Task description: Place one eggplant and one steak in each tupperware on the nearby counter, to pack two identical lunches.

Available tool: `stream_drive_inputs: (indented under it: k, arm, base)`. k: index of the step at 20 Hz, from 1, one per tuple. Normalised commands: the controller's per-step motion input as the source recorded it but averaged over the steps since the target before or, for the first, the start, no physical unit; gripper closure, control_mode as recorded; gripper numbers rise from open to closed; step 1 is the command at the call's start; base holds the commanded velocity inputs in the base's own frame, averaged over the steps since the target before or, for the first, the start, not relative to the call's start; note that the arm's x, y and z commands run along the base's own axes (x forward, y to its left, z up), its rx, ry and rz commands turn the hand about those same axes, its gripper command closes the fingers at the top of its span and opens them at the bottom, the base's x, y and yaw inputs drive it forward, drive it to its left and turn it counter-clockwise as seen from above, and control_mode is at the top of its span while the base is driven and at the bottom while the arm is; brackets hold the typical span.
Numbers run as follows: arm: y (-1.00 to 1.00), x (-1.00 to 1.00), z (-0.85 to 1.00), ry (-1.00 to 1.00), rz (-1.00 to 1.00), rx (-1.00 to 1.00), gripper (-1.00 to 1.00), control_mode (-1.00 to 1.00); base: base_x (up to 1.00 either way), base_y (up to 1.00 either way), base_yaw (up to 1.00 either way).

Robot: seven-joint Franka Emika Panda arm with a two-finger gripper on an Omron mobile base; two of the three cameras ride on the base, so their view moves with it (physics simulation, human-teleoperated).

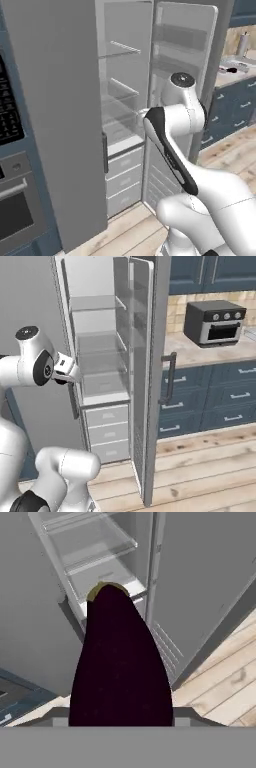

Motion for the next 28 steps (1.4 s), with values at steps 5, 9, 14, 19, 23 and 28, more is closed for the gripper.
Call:
stream_drive_inputs:
  k: [5,9,14,19,23,28]
  arm:
    - [0.00,0.00,0.00,0.00,0.00,0.00,1.00,1.00]
    - [0.00,0.00,0.00,0.00,0.00,0.00,1.00,1.00]
    - [0.00,0.00,0.00,0.00,0.00,0.00,1.00,1.00]
    - [0.00,0.00,0.00,0.00,0.00,0.00,1.00,1.00]
    - [0.00,0.00,0.00,0.00,0.00,0.00,1.00,1.00]
    - [0.00,0.00,0.00,0.00,0.00,0.00,1.00,1.00]
  base:
    - [-0.98,0.38,-0.66]
    - [-0.87,0.29,-0.71]
    - [-0.39,-0.08,-0.84]
    - [0.63,-0.87,-0.52]
    - [1.00,-0.45,-0.20]
    - [1.00,-0.03,-0.10]
